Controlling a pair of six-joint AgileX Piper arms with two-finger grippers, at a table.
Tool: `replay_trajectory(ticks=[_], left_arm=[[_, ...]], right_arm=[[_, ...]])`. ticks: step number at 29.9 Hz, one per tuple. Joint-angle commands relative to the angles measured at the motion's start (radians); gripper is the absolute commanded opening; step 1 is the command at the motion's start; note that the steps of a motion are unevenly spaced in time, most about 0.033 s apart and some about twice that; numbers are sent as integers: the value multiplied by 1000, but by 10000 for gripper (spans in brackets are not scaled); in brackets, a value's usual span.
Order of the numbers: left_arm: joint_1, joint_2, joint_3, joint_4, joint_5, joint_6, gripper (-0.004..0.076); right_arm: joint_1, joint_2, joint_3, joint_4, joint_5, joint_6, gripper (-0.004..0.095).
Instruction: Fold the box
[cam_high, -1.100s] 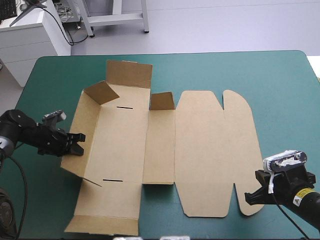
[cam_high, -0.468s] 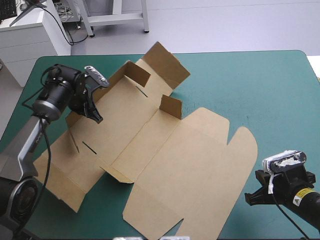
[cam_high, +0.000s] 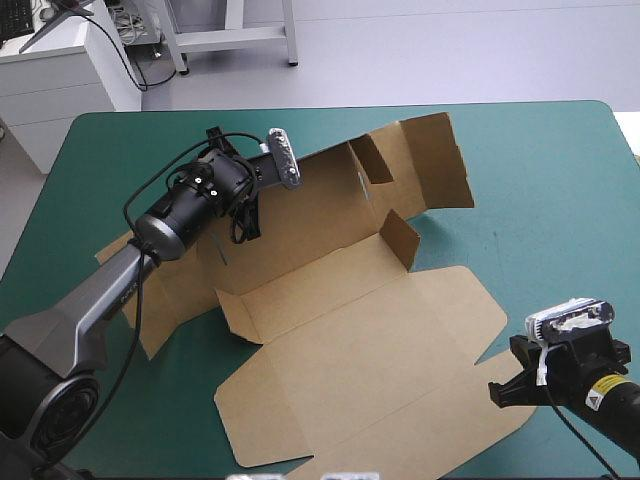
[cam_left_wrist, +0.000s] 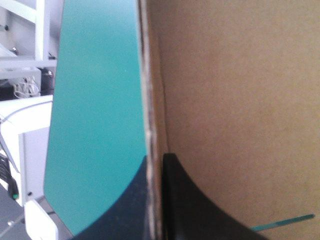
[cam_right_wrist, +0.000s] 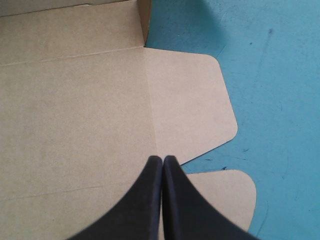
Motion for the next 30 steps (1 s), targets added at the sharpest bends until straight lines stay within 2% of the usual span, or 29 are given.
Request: replay_trajectory(ticks=[1,9,18,26,30], left_arm=[[-62,-46,-20,98,-72,-14,-9],[-221,-48,45,349,-134,-143,-9],[-311,-59,157,593,-228,-314,-9],[-349,-143,358,1091,-326,-727,-8],[-349,-167,433,1172,-331,-778,-8]], right_arm=[[-7,2,-25,9,-59,-6,-19],[-7,2,-25,8,-59,2,-19],[-7,2,-25,8,-49,2,-19],[-7,7,-25,7,-49,2,-19],[-7,7,-25,7,-49,2,-19]])
